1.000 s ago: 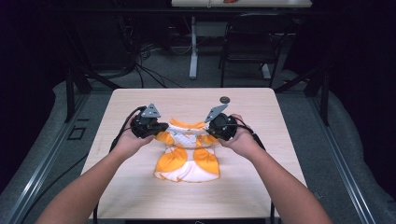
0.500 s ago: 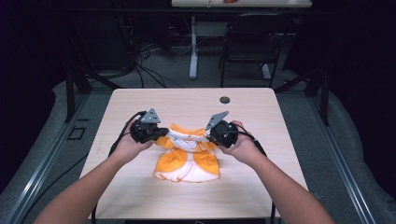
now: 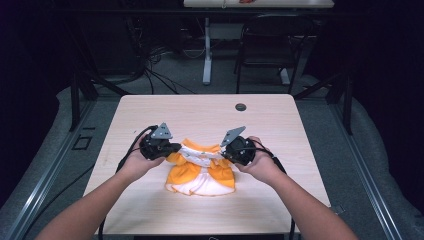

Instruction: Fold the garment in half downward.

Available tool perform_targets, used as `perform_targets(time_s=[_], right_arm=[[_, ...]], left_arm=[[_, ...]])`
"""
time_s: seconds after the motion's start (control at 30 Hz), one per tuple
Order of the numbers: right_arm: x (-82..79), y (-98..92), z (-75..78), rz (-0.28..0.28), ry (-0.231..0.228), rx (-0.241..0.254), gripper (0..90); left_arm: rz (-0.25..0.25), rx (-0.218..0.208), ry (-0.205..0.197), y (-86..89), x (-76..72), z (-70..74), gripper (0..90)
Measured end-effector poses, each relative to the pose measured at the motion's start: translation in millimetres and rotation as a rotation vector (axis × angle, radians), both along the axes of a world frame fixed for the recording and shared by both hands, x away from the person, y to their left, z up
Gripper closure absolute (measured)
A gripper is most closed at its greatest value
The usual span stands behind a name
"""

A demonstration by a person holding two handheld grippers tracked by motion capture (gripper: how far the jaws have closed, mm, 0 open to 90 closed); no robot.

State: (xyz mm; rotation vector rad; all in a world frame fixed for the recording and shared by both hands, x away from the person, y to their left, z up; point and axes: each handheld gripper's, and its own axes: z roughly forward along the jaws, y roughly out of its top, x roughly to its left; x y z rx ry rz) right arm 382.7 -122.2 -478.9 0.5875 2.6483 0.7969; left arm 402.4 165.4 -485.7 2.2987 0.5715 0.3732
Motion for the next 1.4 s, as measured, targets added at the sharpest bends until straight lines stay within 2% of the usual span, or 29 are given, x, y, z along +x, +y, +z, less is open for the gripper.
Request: perform_targets(time_s=[0.07,0.23,0.33,0.4,0.47,0.53,0.7,0.77,1.03,1.1,1.23,1.4], right_arm=[[-2.2,0.8,-1.5,0.006,-0.005,-0.015,89.3],[-8.5,3.5,-4.0,0.021,0.001,-0.024,89.3],[-13.5,4.8,-11.7,0.025,0.009,-0.019,89.3],[-17.6,7.2,-15.9,0.041,0.002,-0.048,89.2],[-22.2,9.2,-20.9,0.041,0.007,-0.043,89.2],[-25.1,10.4,-25.6,0.054,-0.001,-0.067,89.2],[-31.5,10.1,-29.7,0.049,0.010,-0.026,89.1],[-33.7,9.2,-33.3,0.049,0.018,-0.031,89.1],[-44.6,4.0,-47.9,0.024,0.064,0.037,87.4],[-46.1,2.1,-48.1,0.017,0.075,0.047,83.2],[-48.2,-2.9,-44.0,-0.006,0.083,0.100,79.5],[-44.9,-8.6,-34.1,-0.035,0.091,0.151,77.2]], left_arm=[[-0.007,0.012,-0.001,0.0,-1.5,-2.2,88.3],[-0.005,0.006,0.020,1.8,-6.3,-12.1,88.3],[-0.009,0.015,0.025,2.0,-9.5,-19.5,88.2],[-0.015,0.028,0.023,1.6,-12.2,-23.8,88.1],[-0.022,0.020,0.031,2.2,-14.9,-27.8,87.9],[-0.028,0.014,0.029,3.4,-17.8,-31.0,87.8],[-0.028,-0.006,0.039,9.0,-24.4,-38.4,87.1],[-0.035,-0.018,0.042,11.2,-27.6,-42.6,86.3],[-0.056,-0.019,0.048,12.3,-42.4,-53.6,81.6],[-0.056,-0.039,0.057,13.9,-43.3,-52.1,77.1],[-0.035,-0.076,0.068,16.9,-41.3,-44.0,72.8],[-0.019,-0.096,0.064,16.5,-35.9,-32.4,69.5]])
